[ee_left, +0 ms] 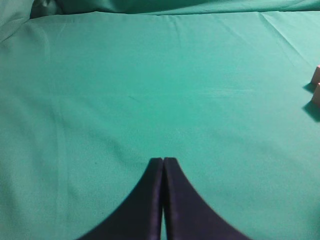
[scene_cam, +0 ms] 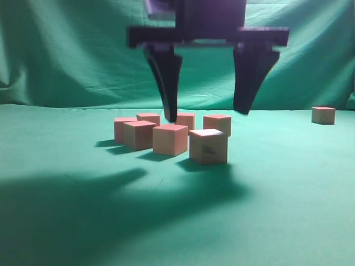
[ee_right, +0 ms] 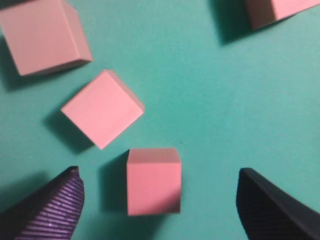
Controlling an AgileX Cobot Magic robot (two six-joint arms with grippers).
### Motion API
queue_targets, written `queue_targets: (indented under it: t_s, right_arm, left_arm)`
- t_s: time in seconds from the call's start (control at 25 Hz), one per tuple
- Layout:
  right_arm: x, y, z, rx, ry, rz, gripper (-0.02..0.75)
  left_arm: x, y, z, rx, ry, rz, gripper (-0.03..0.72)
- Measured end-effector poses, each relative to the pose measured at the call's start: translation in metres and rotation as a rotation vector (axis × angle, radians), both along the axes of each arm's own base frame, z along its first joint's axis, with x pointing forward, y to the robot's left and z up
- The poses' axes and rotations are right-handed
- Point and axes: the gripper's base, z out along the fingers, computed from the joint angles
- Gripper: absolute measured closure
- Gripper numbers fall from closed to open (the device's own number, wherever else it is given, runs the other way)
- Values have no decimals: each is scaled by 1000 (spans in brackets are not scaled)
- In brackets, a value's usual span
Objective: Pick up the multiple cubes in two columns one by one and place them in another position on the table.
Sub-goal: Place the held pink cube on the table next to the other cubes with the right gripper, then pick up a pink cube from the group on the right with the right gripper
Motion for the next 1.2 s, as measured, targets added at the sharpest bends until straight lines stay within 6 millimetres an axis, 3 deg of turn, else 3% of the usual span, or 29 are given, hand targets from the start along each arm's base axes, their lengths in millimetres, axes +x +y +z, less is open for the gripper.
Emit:
queue_targets:
  t_s: [0.2, 0.36, 0.56, 0.72, 0.88, 0.96, 1.2]
  right_arm:
    - [-4, -5, 42, 60, -61, -7, 189]
    - [-14, -16, 91, 122, -149, -9, 189]
    - [-30, -52, 143, 37, -276, -16, 189]
    - [-33, -90, 172, -14, -359, -91, 189]
    - [-22, -138, 188, -43, -403, -224, 189]
    - [-12, -166, 189, -71, -403, -305, 149]
    - [2, -229, 186, -108, -360, -491, 164]
  left_arm:
    - [0, 0, 0, 0, 0, 0, 688]
    - [0, 0, 0, 0, 0, 0, 688]
    - [0, 0, 0, 0, 0, 0, 688]
    - [0, 0, 0, 0, 0, 0, 688]
    - [0, 0, 0, 0, 0, 0, 688]
    - [0, 0, 0, 0, 0, 0, 688]
    - [0, 0, 0, 0, 0, 0, 688]
